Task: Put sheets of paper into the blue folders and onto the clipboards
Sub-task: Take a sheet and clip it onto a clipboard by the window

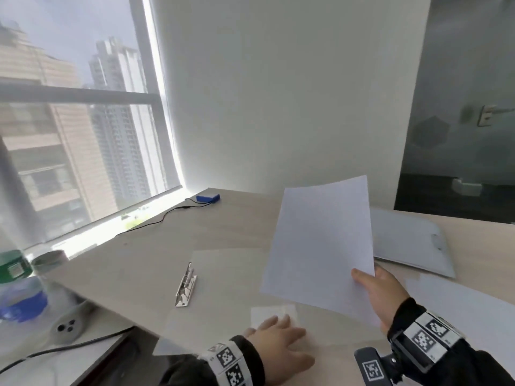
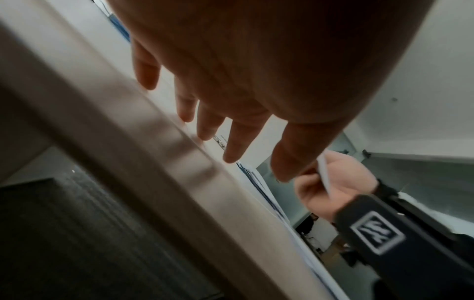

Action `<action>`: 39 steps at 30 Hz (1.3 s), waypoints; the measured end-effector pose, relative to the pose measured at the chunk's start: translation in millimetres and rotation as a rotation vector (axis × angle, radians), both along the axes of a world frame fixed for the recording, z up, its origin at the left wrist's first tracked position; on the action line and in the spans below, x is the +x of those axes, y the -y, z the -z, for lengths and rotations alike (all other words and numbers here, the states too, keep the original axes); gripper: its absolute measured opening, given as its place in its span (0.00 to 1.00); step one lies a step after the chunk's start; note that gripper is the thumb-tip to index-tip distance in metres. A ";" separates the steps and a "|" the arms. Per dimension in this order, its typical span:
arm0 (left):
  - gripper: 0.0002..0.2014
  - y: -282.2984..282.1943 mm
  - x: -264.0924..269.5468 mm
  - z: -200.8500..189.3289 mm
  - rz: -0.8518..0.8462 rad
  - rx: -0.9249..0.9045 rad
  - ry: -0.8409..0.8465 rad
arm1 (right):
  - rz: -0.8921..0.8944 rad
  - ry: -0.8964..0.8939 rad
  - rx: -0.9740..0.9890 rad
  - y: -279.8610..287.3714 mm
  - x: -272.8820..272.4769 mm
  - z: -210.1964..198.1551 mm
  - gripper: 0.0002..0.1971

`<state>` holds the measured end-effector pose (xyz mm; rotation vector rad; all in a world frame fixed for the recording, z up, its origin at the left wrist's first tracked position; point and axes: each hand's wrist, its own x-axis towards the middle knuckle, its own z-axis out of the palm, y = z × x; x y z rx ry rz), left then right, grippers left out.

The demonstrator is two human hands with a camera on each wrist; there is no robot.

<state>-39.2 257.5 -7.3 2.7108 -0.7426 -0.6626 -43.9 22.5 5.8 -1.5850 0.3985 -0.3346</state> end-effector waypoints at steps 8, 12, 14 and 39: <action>0.15 -69.5 7.5 -12.6 -0.459 -0.783 -0.141 | -0.091 -0.074 0.041 -41.9 33.2 13.5 0.09; 0.15 -130.0 48.9 -8.4 -0.751 -0.870 0.118 | -0.183 -0.149 0.029 -67.7 47.0 22.6 0.10; 0.14 -155.8 70.8 -3.3 -0.865 -0.834 0.151 | -0.241 -0.193 0.033 -84.3 53.1 27.7 0.11; 0.26 -186.8 89.7 28.4 -0.604 -0.329 0.069 | -0.398 -0.265 0.060 -153.9 79.3 45.0 0.12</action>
